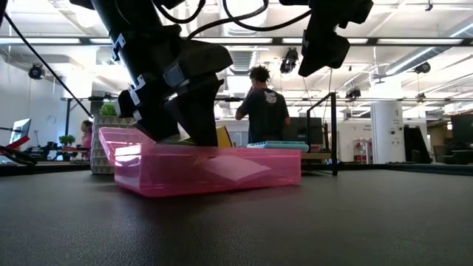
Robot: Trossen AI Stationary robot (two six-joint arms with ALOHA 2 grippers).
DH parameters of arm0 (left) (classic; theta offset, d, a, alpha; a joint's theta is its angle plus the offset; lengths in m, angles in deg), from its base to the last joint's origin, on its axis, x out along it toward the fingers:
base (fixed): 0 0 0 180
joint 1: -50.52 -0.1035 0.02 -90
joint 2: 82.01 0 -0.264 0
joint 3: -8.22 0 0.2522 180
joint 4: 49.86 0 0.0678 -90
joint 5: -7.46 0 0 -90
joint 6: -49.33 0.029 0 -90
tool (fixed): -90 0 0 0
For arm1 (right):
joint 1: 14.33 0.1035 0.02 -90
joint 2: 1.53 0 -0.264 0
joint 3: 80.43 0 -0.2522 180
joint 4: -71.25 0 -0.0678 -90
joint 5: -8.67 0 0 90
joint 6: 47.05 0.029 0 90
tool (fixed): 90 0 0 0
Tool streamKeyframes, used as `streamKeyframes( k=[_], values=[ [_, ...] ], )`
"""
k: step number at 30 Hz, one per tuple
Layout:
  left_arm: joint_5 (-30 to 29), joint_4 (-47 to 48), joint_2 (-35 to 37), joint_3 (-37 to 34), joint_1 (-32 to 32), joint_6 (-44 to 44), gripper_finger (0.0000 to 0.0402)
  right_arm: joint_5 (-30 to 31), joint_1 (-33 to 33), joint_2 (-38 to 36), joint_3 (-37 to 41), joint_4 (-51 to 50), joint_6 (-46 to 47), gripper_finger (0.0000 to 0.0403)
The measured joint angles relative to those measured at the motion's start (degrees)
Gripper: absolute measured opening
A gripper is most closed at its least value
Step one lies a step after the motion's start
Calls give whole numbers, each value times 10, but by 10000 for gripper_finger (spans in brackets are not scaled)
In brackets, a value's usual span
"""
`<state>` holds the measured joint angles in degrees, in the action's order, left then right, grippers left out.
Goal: Pack school essentials
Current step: Put the yellow crayon box into the red supply box, then put the yellow scissors into the red supply box
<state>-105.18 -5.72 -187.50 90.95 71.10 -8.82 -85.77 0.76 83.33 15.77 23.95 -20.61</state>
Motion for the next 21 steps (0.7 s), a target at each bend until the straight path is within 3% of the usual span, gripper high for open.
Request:
streamKeyframes(
  k=[8,21],
  values=[
    [11,-3,6,5,0,0,393,0,0,0,0,0,0,265],
    [11,0,80,19,-5,65,389,0,0,0,0,0,0,265]
  ],
)
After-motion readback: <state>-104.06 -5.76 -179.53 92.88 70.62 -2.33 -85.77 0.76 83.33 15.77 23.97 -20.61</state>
